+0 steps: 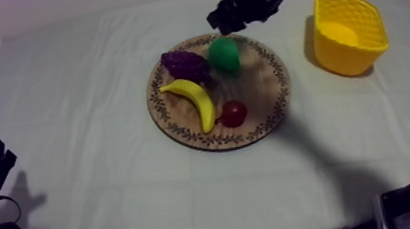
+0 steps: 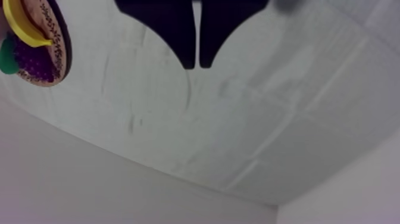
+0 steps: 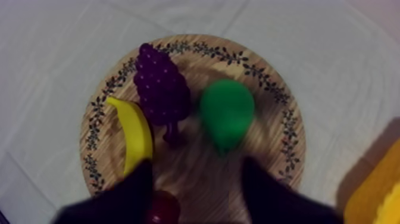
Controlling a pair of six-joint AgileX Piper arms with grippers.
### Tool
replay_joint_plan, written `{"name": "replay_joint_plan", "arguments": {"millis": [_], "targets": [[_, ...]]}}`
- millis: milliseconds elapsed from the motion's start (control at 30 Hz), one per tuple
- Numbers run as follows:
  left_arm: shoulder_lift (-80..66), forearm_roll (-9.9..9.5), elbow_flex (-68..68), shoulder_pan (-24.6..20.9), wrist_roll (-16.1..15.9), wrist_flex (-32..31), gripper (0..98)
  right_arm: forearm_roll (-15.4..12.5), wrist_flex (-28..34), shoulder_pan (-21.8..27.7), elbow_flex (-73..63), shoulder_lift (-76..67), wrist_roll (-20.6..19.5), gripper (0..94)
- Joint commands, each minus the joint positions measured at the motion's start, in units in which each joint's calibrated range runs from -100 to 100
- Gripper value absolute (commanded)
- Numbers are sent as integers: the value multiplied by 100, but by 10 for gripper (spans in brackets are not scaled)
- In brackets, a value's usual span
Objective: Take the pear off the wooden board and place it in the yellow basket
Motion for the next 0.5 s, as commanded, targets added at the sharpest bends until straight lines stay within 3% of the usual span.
{"name": "replay_joint_plan", "arguments": {"millis": [0,233,467], "targets": [[-4,1,0,-1,0,0,1,-18,-42,-10,46,8,34,775],[-4,1,0,-1,0,0,1,51,-220,-18,123,65,44,751],[-4,1,0,-1,0,0,1,-74,-242,112,-201,513,197,748]]}}
